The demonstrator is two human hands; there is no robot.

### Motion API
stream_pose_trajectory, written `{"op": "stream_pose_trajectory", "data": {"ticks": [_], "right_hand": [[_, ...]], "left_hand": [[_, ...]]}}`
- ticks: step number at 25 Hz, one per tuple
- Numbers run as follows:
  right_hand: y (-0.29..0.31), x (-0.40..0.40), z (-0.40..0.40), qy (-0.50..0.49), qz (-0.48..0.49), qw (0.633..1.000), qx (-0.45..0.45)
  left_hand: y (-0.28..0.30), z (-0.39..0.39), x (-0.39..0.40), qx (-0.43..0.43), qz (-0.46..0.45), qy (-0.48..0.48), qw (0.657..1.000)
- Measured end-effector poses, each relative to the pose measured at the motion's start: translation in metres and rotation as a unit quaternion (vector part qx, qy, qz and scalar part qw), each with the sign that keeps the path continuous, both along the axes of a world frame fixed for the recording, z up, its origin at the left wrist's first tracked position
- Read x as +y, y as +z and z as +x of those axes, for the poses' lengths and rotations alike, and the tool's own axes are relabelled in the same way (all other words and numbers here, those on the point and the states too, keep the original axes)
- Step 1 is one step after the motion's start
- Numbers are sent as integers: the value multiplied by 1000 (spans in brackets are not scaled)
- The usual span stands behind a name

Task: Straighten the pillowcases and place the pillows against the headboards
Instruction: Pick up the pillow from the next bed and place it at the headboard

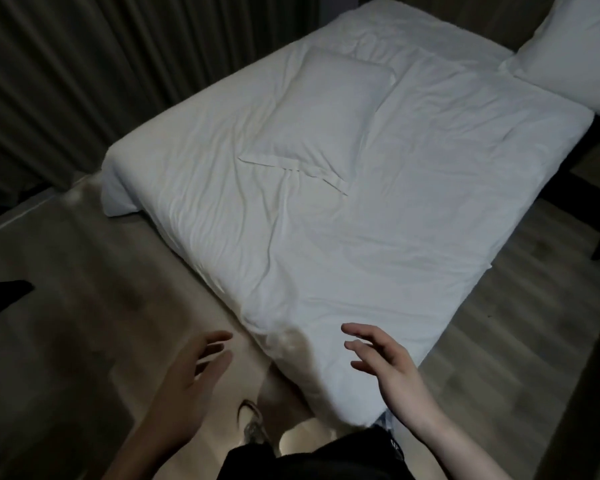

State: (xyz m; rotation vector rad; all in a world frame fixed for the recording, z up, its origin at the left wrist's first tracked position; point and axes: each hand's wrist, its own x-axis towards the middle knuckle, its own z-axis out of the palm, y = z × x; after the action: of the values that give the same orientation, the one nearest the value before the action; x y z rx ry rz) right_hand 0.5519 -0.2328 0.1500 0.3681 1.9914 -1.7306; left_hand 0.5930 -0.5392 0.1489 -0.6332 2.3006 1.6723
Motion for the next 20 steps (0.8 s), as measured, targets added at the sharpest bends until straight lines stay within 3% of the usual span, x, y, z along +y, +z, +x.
{"op": "stream_pose_trajectory", "data": {"ticks": [5,8,12,15,20], "right_hand": [[11,-90,26,-28,-1,1000,-4],[12,-117,29,-65,-4,998,-8],[11,-146,23,-114,-8,993,-16],[3,-175,-7,-125,-12,992,-19],[-11,-239,-113,-97,-33,995,-18]], "left_hand": [[20,-4,-110,16,-2,-23,1000],[26,-46,-130,78,-11,-69,995],[30,-109,-140,88,38,-109,989],[24,-145,-161,77,18,-151,985],[10,-194,-227,27,-24,-139,990]]}}
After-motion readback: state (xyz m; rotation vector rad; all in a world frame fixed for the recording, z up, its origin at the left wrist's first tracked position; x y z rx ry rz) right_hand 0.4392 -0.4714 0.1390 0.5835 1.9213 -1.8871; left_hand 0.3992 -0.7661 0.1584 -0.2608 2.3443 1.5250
